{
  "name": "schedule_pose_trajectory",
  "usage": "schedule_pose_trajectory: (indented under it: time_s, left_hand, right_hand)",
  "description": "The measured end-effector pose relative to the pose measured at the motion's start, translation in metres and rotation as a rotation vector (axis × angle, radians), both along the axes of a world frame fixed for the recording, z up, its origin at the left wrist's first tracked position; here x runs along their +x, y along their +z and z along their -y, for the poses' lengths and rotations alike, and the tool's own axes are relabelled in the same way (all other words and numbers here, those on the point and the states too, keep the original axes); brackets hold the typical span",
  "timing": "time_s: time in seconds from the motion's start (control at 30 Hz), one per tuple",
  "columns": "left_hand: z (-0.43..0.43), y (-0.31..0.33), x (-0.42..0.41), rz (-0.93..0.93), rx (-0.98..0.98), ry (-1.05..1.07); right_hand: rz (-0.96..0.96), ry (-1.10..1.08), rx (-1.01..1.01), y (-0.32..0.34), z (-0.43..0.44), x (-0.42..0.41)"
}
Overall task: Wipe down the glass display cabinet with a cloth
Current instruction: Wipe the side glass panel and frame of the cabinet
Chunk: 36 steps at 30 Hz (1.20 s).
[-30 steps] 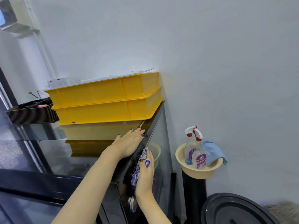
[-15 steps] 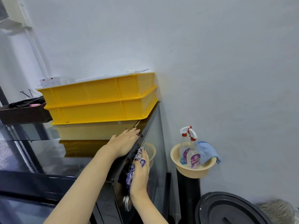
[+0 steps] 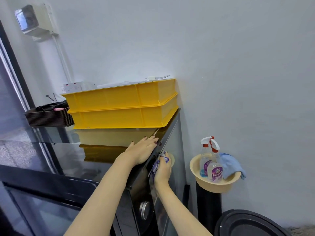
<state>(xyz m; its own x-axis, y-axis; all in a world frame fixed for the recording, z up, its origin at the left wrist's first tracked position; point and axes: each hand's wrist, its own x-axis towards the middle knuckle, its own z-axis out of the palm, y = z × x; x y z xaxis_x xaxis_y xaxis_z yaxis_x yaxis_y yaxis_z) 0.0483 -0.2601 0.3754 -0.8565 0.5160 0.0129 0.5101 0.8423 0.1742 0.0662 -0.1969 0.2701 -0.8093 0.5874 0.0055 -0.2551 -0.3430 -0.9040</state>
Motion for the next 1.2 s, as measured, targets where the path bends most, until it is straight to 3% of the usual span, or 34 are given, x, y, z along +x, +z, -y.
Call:
schedule_pose_trajectory:
  time_s: [0.07,0.37,0.53,0.67,0.8,0.83,0.87,0.9,0.93,0.97,1.0,1.03,1.1,1.13,1.2]
  left_hand:
    - [0.000,0.000,0.001,-0.003,0.004,-0.005]
    - [0.001,0.003,-0.004,-0.003,0.004,-0.019]
    - [0.002,0.002,-0.006,-0.048,-0.075,-0.029]
    - [0.000,0.005,0.001,-0.001,0.003,0.004]
    - [-0.003,0.006,0.008,-0.015,-0.045,0.007]
    - [-0.005,0.006,0.006,-0.023,-0.058,0.004]
    - [-0.003,0.006,0.006,-0.020,-0.062,0.001]
    - [-0.001,0.006,0.006,-0.014,-0.062,-0.007]
    - [0.000,0.005,0.005,-0.005,-0.058,-0.014]
    - [0.000,0.005,0.002,0.003,-0.057,-0.023]
    - [-0.001,0.005,0.000,0.010,-0.055,-0.032]
    - [-0.004,0.005,-0.002,0.015,-0.058,-0.048]
    - [-0.014,0.004,-0.008,0.019,-0.063,-0.087]
    - [-0.019,0.004,-0.008,0.006,-0.062,-0.119]
    - [-0.027,0.001,-0.013,-0.025,-0.068,-0.154]
  right_hand:
    - [0.032,0.011,-0.030,0.007,-0.002,-0.001]
    - [-0.228,0.062,0.315,-0.010,0.059,0.079]
    - [-0.215,0.010,0.253,0.002,0.029,0.032]
    - [-0.151,0.028,0.154,0.008,-0.028,-0.033]
    - [-0.025,0.067,0.109,-0.028,-0.037,-0.069]
    - [-0.083,0.097,0.096,-0.039,-0.032,-0.076]
    - [-0.296,0.230,0.117,-0.045,-0.027,-0.077]
    - [-0.672,0.338,0.237,-0.065,-0.028,-0.074]
    - [-0.919,0.343,0.092,-0.073,-0.054,-0.091]
    - [-1.042,0.697,-0.149,-0.070,-0.074,-0.110]
    - [-1.017,0.915,-0.286,-0.066,-0.088,-0.121]
    - [-0.880,0.827,-0.269,-0.065,-0.093,-0.124]
    - [-0.404,0.242,0.041,-0.059,-0.077,-0.108]
    - [-0.315,0.247,0.092,-0.053,-0.059,-0.108]
    - [-0.143,0.034,0.121,-0.056,-0.071,-0.124]
